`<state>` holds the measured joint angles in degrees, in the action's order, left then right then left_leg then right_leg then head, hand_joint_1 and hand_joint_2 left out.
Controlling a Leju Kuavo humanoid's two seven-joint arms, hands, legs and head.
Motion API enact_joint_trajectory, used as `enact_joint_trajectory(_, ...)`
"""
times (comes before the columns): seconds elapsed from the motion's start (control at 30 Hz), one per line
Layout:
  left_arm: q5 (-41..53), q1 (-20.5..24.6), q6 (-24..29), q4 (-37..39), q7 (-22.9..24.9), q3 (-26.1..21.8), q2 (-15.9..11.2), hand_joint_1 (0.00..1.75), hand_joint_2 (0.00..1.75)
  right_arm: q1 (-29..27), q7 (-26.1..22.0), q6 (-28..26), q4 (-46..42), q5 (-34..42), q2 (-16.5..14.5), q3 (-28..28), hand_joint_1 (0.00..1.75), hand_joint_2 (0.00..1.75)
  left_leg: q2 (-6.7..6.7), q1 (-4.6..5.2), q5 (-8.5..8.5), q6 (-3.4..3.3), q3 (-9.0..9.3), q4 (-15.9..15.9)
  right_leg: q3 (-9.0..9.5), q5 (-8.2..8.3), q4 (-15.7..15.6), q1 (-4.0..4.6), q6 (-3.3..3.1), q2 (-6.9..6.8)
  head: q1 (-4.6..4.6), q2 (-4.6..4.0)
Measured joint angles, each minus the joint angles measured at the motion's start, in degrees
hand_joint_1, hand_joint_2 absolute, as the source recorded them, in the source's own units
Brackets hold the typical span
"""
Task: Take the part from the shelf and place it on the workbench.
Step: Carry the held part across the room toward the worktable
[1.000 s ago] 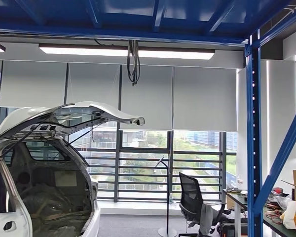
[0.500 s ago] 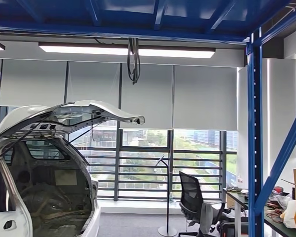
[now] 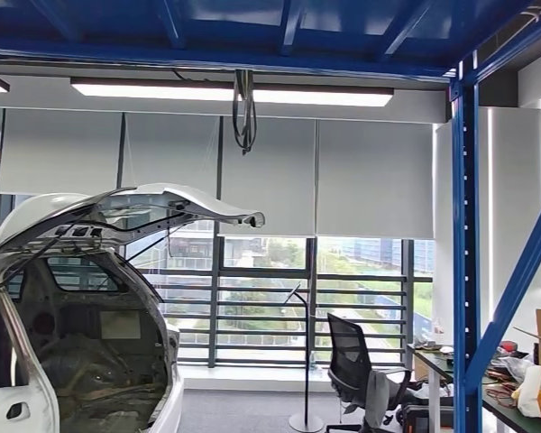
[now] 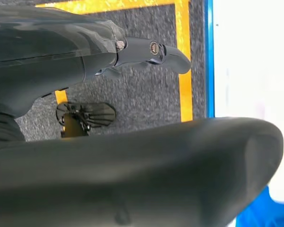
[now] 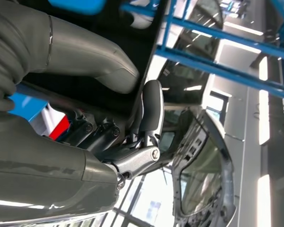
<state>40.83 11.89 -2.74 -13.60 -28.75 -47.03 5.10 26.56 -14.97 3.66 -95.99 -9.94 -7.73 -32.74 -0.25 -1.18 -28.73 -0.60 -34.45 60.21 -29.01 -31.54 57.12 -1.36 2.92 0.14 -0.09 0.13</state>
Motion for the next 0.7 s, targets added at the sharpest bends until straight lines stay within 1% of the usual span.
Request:
enact_joint_trajectory(0.17,-0.69,-0.85,0.22,0.0,-1.1,-0.33,-0.53,0.0,0.0,0.01,-1.08,-0.3,-0.95,3.71,-0.23,-1.32,1.75,1.75,0.0,0.01,0.0,0.0,0.0,0.0,0.01,0.0,0.0,-0.01,0.0,0.0,0.0,0.0)
enact_joint_trajectory(0.4,-1.6,-1.38,0.12,0.0,-2.12,-0.92,-1.01,0.0,0.0,0.06,-2.35,-1.78,-4.13,6.91,-0.23,-1.91,1.75,1.75,0.0,0.01,0.0,0.0,0.0,0.0,0.0,0.0,0.0,-0.01,0.0,0.0,0.0,0.0)
enact_joint_trajectory(0.6,-2.22,-1.45,0.07,0.0,-2.23,-1.09,-1.39,0.0,0.0,0.17,-3.96,-0.75,-5.67,8.67,0.59,-2.55,1.75,1.75,0.0,0.0,0.0,0.0,0.0,0.0,0.0,0.0,0.0,0.0,0.0,0.0,0.0,0.0)
enact_joint_trajectory(0.7,-2.68,-1.7,0.15,0.0,-2.18,-1.22,-1.78,0.0,0.0,0.15,-4.56,-0.93,-6.19,8.94,1.05,-2.62,1.75,1.75,-0.01,0.17,-0.04,-0.05,-0.01,0.11,0.0,0.06,-0.12,-0.09,0.05,0.0,0.0,0.0)
